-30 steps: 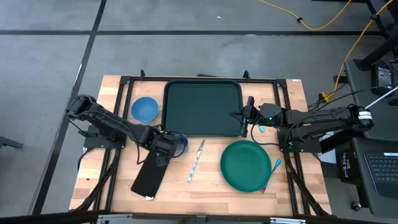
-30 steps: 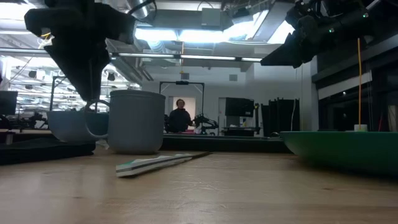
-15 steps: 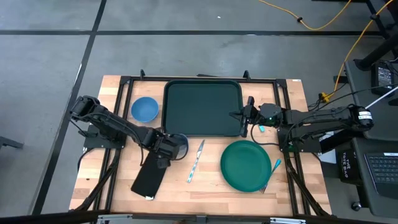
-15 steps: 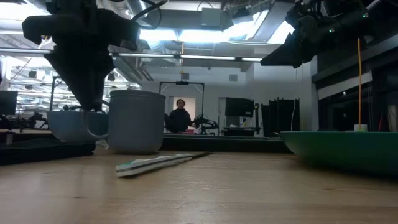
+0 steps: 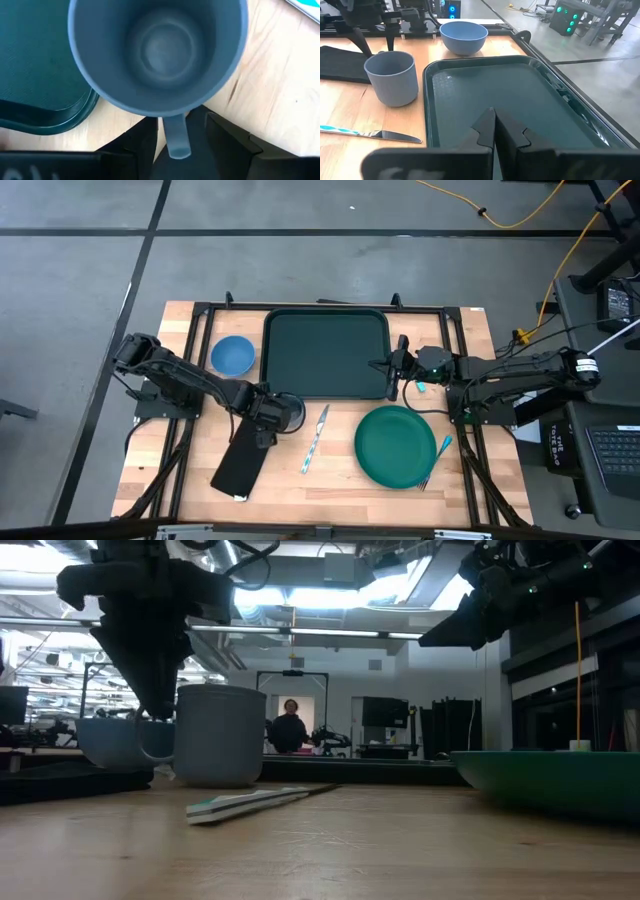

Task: Set up tray
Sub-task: Put the gray mug on the green tray

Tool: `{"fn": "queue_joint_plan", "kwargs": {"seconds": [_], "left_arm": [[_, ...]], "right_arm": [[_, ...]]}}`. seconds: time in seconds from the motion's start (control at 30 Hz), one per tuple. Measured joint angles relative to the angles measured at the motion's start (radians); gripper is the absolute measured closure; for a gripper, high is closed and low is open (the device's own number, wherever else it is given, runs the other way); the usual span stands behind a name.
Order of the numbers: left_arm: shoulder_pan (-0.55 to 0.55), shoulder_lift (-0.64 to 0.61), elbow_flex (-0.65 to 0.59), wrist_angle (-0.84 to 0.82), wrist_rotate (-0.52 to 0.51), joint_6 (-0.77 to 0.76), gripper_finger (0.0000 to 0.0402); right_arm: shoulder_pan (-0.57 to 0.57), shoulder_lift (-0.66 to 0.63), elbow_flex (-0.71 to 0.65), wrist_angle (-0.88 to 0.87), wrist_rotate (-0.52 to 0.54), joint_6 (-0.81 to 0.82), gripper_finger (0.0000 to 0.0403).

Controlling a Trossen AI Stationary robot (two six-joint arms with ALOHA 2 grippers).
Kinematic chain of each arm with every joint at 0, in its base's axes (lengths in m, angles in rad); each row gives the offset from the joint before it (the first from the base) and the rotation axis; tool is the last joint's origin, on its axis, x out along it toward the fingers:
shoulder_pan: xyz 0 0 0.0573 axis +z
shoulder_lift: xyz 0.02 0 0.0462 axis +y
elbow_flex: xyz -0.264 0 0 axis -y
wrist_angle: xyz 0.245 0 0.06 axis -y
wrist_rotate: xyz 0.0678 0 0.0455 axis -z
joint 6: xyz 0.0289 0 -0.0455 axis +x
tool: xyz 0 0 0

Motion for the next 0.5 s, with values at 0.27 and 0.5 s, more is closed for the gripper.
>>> {"fn": "queue_joint_plan", "kwargs": {"seconds": [0.27,0.5], "left_arm": [[0.004,0.0,0.0,-0.03,0.0,0.001,0.0274],[0.004,0.0,0.0,-0.031,0.007,0.002,0.0292]], "right_arm": [[0.0,0.0,0.0,0.0,0.0,0.0,0.0392],[0.0,0.0,0.0,0.0,0.0,0.0,0.0392]]}}
